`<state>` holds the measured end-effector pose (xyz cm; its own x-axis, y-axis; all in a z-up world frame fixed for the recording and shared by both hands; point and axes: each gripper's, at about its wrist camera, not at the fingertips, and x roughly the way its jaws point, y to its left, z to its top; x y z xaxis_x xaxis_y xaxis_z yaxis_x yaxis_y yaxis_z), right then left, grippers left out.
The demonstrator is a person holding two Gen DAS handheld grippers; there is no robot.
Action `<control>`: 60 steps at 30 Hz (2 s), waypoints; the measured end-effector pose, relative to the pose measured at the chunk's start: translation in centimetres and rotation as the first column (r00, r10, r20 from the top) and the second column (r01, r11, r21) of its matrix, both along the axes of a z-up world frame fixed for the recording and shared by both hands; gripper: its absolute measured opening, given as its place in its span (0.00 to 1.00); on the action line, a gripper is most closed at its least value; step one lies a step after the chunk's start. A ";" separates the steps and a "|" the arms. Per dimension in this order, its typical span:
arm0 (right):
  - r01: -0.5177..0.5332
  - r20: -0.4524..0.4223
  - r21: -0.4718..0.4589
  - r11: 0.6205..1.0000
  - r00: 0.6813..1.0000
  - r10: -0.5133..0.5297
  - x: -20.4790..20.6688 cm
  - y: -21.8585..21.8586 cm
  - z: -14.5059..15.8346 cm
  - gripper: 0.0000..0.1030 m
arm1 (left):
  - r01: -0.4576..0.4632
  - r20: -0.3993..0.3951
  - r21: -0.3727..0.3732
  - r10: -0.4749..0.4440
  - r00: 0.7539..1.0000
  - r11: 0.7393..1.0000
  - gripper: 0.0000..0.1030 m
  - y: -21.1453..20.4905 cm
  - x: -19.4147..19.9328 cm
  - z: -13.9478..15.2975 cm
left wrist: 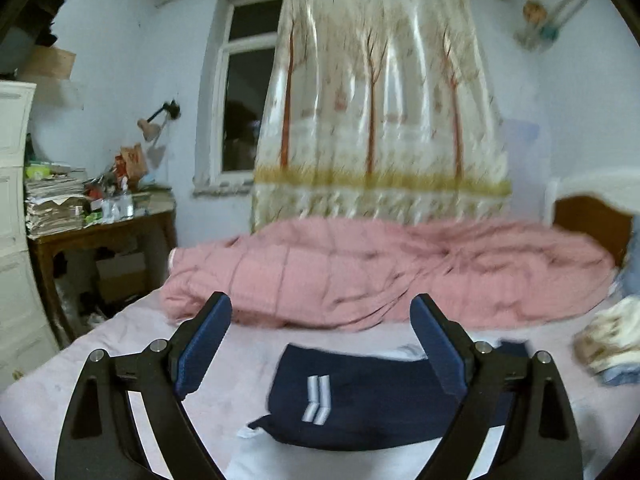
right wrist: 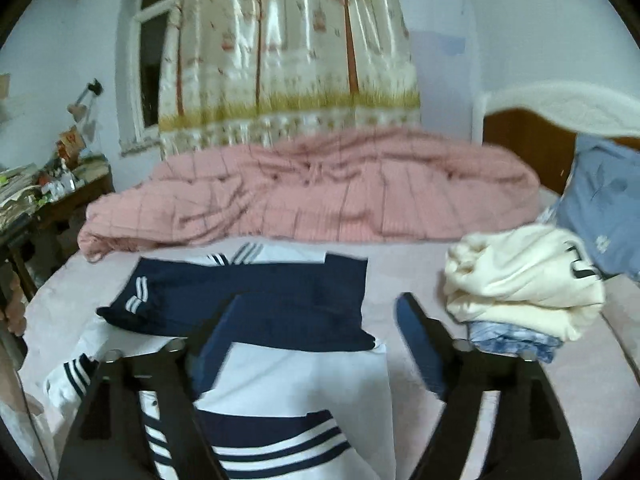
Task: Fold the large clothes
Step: 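Release the sleeve and raise both grippers above the folded top, then grasp the white hem with both grippers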
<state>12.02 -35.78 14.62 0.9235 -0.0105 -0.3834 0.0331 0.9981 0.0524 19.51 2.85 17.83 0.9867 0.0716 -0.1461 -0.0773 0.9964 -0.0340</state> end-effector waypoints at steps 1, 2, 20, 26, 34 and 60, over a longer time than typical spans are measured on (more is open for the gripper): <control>-0.001 0.020 -0.004 1.000 1.000 0.001 -1.2 0.5 0.4 0.87 | 0.009 0.030 -0.009 -0.009 1.000 1.000 0.91 0.0 -1.9 0.6; -0.004 0.038 -0.009 1.000 0.999 0.004 -2.5 0.9 0.7 0.88 | 0.009 0.059 -0.013 -0.008 0.998 1.000 0.94 0.1 -3.7 1.1; -0.092 -0.052 0.061 0.994 0.994 0.095 -14.5 7.0 -11.2 1.00 | 0.024 0.007 0.110 -0.025 1.000 0.994 1.00 1.9 -22.3 -9.8; -0.112 -0.294 -0.157 0.981 0.954 0.061 -12.7 8.9 -16.6 1.00 | 0.142 -0.281 0.162 -0.092 0.955 0.976 1.00 0.4 -19.6 -17.2; -0.179 -0.425 -0.287 0.941 0.904 0.042 -9.4 8.7 -20.2 1.00 | 0.289 -0.566 0.234 -0.112 0.817 0.928 1.00 -0.7 -13.3 -22.4; -0.238 -0.411 -0.284 0.929 0.905 0.106 -3.1 5.1 -18.7 0.32 | 0.353 -0.585 0.337 -0.100 0.805 0.873 0.20 0.5 -6.5 -23.6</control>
